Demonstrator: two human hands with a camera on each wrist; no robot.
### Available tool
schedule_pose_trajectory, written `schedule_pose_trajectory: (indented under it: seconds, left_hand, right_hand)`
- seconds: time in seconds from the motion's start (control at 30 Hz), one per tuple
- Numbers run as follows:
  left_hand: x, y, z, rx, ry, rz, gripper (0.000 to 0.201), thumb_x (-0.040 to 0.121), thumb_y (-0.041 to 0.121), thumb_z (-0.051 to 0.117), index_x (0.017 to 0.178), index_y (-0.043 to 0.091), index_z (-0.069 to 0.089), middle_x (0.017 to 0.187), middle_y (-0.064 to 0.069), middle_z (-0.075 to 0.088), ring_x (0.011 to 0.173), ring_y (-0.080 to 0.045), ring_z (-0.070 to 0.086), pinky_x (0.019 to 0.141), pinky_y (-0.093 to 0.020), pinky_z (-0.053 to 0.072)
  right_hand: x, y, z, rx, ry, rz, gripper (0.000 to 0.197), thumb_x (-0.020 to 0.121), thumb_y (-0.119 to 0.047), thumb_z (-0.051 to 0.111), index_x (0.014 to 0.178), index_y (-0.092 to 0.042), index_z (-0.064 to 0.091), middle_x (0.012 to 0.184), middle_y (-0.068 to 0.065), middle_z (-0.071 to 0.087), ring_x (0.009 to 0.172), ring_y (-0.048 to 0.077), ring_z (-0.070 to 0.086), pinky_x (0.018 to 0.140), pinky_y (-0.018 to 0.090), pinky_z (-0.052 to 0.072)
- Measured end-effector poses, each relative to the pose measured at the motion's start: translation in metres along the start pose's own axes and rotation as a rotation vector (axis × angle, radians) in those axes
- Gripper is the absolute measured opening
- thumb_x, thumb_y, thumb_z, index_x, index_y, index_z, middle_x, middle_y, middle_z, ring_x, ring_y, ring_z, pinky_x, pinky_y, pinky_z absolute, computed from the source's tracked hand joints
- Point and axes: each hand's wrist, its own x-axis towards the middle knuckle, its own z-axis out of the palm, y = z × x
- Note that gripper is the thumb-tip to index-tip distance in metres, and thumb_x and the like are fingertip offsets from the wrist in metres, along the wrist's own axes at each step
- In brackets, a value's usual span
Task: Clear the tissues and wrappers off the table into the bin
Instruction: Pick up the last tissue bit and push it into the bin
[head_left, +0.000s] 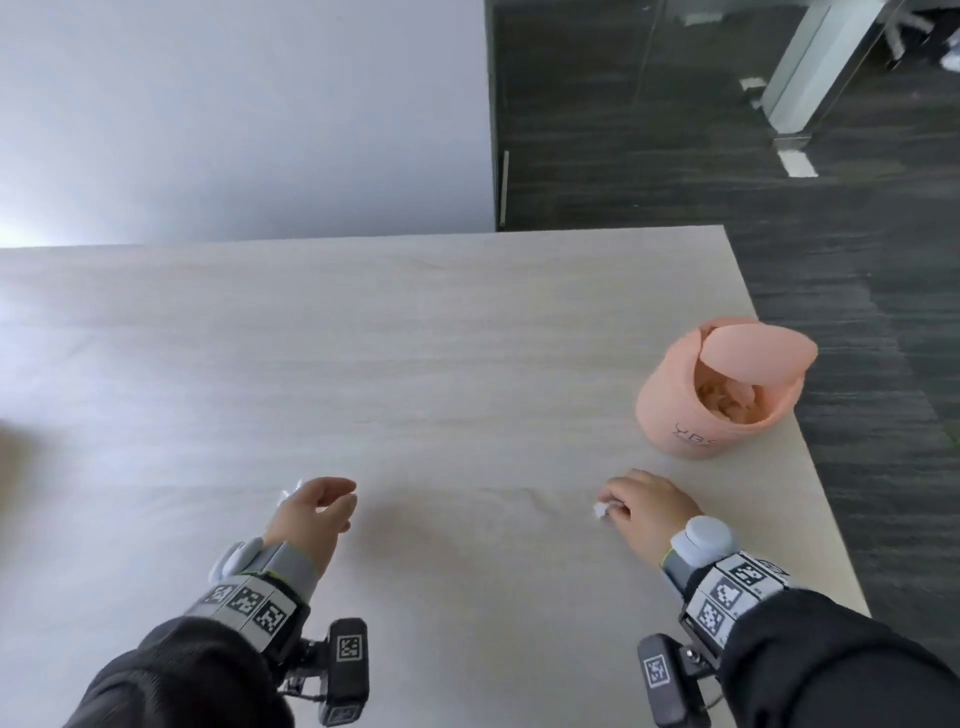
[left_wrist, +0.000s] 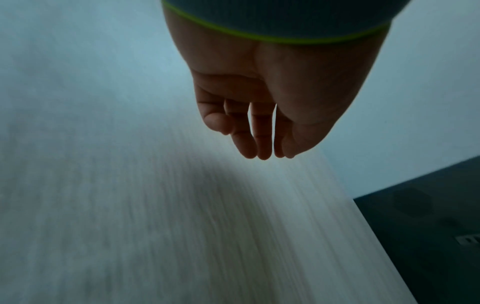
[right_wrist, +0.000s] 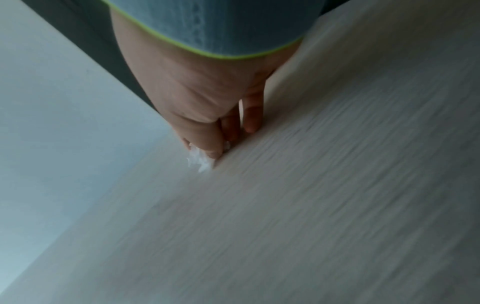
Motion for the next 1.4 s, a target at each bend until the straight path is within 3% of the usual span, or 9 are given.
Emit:
schedule_pose_trajectory:
  seconds: [0.23, 0.53, 0.67, 0.77, 0.93, 1.03, 1.17, 1.3, 1.4]
  left_hand:
    - [0.02, -0.054, -0.052, 0.125, 0.105, -0.055, 0.013, 0.086, 0.018, 0.064, 0.096, 0.025, 0.068, 0.095, 0.002, 0.068, 0.079, -0.019, 0.063, 0.062, -0.029, 0.044]
    - [0.06, -0.069, -0.076, 0.39, -0.127, 0.222, 0.047, 0.083, 0.033, 0.069, 0.128, 0.039, 0.056, 0.121, 0.014, 0.047, 0.077, 0.0, 0.06, 0.08, -0.028, 0.055]
    - [0.067, -0.058, -0.067, 0.511, -0.219, 0.261, 0.021, 0.084, 0.034, 0.066, 0.104, 0.036, 0.071, 0.105, 0.014, 0.054, 0.088, -0.011, 0.062, 0.078, -0.024, 0.048]
    - [0.061, -0.045, -0.062, 0.303, -0.209, 0.188, 0.007, 0.083, 0.03, 0.07, 0.088, 0.031, 0.074, 0.089, 0.014, 0.068, 0.078, -0.01, 0.066, 0.064, -0.017, 0.049]
    - [0.031, 0.003, -0.053, -0.526, -0.341, -0.031, 0.008, 0.083, 0.005, 0.073, 0.084, 0.013, 0.07, 0.078, -0.004, 0.072, 0.072, -0.016, 0.073, 0.061, -0.031, 0.061]
    - [0.018, 0.025, -0.045, -0.608, -0.396, -0.011, 0.012, 0.082, 0.003, 0.073, 0.082, 0.014, 0.068, 0.076, -0.006, 0.074, 0.073, -0.017, 0.074, 0.056, -0.028, 0.056]
    - [-0.001, 0.05, -0.02, -0.637, -0.458, -0.007, 0.017, 0.081, -0.003, 0.072, 0.078, 0.014, 0.069, 0.073, -0.005, 0.071, 0.071, -0.017, 0.072, 0.052, -0.027, 0.054]
    - [-0.024, 0.078, 0.017, -0.629, -0.545, 0.022, 0.018, 0.08, -0.003, 0.072, 0.075, 0.013, 0.071, 0.074, -0.007, 0.071, 0.073, -0.02, 0.072, 0.054, -0.029, 0.056]
    - [-0.044, 0.102, 0.055, -0.551, -0.601, 0.053, 0.014, 0.082, -0.003, 0.071, 0.079, 0.011, 0.068, 0.076, -0.01, 0.071, 0.074, -0.023, 0.073, 0.053, -0.03, 0.055]
  right_hand:
    - [0.027, -0.113, 0.036, 0.159, -0.078, -0.12, 0.006, 0.085, -0.024, 0.065, 0.086, -0.022, 0.07, 0.072, -0.017, 0.051, 0.074, 0.006, 0.048, 0.062, 0.006, 0.031]
    - [0.052, -0.221, 0.073, 0.217, -0.14, -0.105, 0.011, 0.081, -0.026, 0.07, 0.074, -0.035, 0.067, 0.087, -0.008, 0.062, 0.083, 0.013, 0.057, 0.074, 0.025, 0.041]
    - [0.049, -0.24, 0.077, 0.268, -0.125, -0.069, 0.027, 0.079, -0.027, 0.072, 0.063, -0.043, 0.058, 0.086, -0.009, 0.063, 0.08, 0.009, 0.057, 0.068, 0.016, 0.039]
    - [0.041, -0.253, 0.072, 0.418, -0.081, -0.043, 0.02, 0.08, -0.024, 0.073, 0.067, -0.037, 0.065, 0.074, -0.013, 0.061, 0.066, -0.002, 0.055, 0.059, 0.008, 0.036]
    - [0.031, -0.266, 0.048, 0.89, 0.038, 0.057, 0.008, 0.081, -0.011, 0.073, 0.078, -0.019, 0.072, 0.079, -0.006, 0.068, 0.065, 0.009, 0.058, 0.064, 0.026, 0.051]
    - [0.025, -0.26, 0.032, 1.088, 0.055, 0.061, 0.017, 0.081, -0.005, 0.072, 0.071, -0.02, 0.071, 0.097, -0.005, 0.073, 0.078, 0.014, 0.065, 0.066, 0.033, 0.055]
    - [0.008, -0.23, 0.012, 1.146, 0.099, 0.043, 0.018, 0.08, -0.005, 0.073, 0.074, -0.021, 0.068, 0.073, -0.001, 0.068, 0.069, 0.016, 0.063, 0.059, 0.033, 0.052]
    - [-0.017, -0.186, -0.008, 1.185, 0.143, 0.038, 0.025, 0.083, -0.002, 0.068, 0.098, -0.023, 0.066, 0.079, 0.0, 0.065, 0.065, 0.016, 0.062, 0.054, 0.031, 0.049]
    - [-0.037, -0.145, -0.021, 1.241, 0.152, 0.042, 0.024, 0.087, -0.002, 0.063, 0.093, -0.024, 0.072, 0.075, -0.001, 0.061, 0.059, 0.017, 0.057, 0.049, 0.03, 0.045]
